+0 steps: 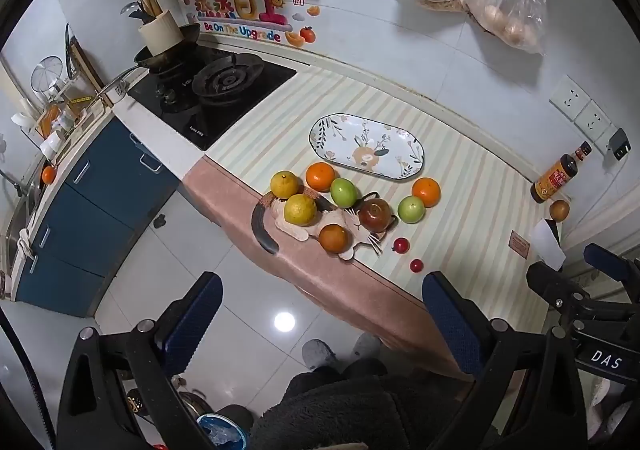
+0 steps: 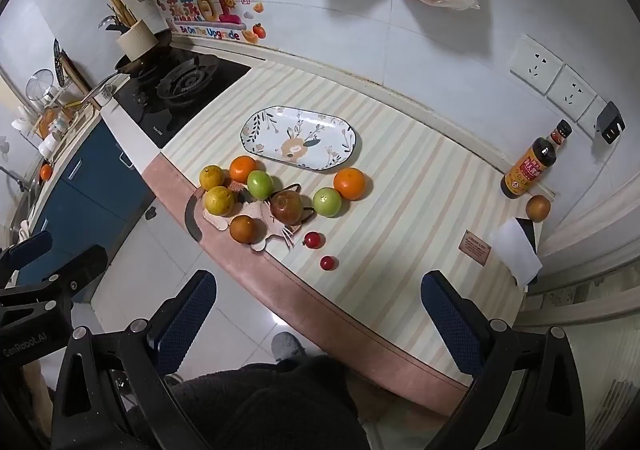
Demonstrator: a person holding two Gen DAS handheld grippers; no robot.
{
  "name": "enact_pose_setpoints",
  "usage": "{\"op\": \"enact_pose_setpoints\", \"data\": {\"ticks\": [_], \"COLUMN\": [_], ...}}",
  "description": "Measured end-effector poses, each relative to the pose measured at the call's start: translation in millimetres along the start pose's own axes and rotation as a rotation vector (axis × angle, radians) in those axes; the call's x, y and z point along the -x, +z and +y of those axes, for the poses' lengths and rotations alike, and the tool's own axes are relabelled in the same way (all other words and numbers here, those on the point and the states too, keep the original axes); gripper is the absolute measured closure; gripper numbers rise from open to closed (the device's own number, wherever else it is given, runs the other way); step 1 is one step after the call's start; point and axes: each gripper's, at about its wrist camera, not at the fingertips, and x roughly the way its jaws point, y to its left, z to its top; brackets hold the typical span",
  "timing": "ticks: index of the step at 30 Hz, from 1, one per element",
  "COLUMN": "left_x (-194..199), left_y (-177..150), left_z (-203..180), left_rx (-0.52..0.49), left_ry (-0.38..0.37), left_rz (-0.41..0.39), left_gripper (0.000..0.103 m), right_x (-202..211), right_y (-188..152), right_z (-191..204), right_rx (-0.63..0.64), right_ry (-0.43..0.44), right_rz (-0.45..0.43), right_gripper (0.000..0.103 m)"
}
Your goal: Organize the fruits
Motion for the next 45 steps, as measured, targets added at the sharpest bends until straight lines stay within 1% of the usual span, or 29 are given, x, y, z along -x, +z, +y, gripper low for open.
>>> {"op": "enact_pose_setpoints", "data": {"ticks": [1, 9, 14, 20, 35, 45], "left_x": [-0.4, 0.1, -1.2, -0.7, 2.0, 6.8], "left_y": [0.3, 1.0, -4.6, -5.8, -1.1, 0.4], "left_z": [0.1, 2.2, 3.1, 3.5, 0.3, 1.4], "left_rx": [0.000, 0.008, 0.008, 0.009, 0.016, 0.005], "left_ry": [-0.001, -0.015, -0.010, -0.010, -0.008, -0.011], "left_rz": [0.009, 0.010, 0.012, 0.004, 0.003, -0.014], "left_gripper": [0.001, 0.001, 0.001, 0.001, 0.001, 0.001], "right_x": [-0.3, -2.0, -0.1, -2.9, 3.1, 10.5], "right_y": [0.1, 1.2, 4.8, 2.4, 6.6, 6.8], "right_z": [-0.1, -1.7, -3.6, -6.1, -12.4, -14.7], "right_rx": [0.000, 0.001, 0.002, 0.003, 0.000, -0.005], "right_ry": [0.000, 0.006, 0.008, 0.003, 0.002, -0.001], "right_rz": [0.001, 0.007, 0.011, 0.006, 0.002, -0.010], "right_gripper": [0.000, 0.000, 0.000, 0.000, 0.000, 0.000]}}
